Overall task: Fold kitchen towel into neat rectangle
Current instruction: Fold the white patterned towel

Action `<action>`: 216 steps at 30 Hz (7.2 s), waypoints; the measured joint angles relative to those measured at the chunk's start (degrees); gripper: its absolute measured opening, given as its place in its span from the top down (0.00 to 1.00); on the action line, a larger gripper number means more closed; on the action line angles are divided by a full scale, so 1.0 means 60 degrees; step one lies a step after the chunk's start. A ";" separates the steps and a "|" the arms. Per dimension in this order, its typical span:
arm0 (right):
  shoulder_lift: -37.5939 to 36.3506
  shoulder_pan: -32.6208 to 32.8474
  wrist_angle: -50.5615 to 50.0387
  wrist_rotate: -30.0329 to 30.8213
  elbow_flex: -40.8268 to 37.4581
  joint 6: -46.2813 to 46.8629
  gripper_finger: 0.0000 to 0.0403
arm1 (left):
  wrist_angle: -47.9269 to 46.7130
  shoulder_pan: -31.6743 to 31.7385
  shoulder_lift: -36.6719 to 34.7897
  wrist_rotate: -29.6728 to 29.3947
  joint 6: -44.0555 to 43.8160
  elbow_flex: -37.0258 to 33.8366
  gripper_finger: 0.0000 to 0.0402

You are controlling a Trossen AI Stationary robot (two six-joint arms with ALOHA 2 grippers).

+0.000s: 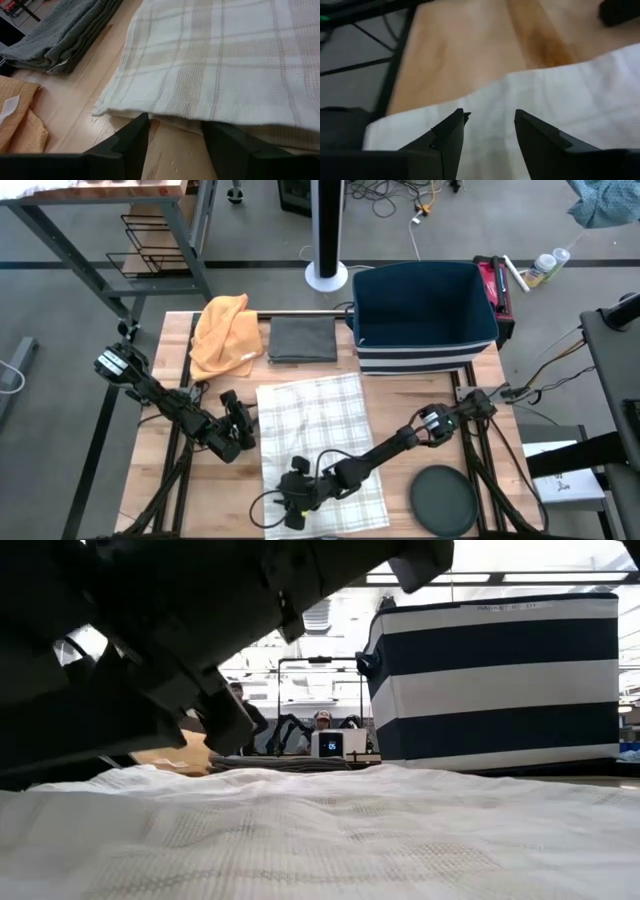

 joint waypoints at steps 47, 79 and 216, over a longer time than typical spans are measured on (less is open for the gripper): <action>-0.1781 -0.1104 -0.4250 0.2676 -0.1711 0.0681 0.57 | -0.0874 0.0101 -0.3199 0.1429 0.0570 0.1990 0.39; -0.1568 -0.0913 -0.2314 0.1670 -0.2667 0.0017 0.57 | 0.2736 0.0688 0.1791 0.0137 -0.0685 0.0622 0.48; -0.6408 -0.2086 -0.0460 0.5213 -0.9320 0.1689 0.62 | 0.2022 -0.0958 0.2612 0.0747 0.0219 0.2138 0.55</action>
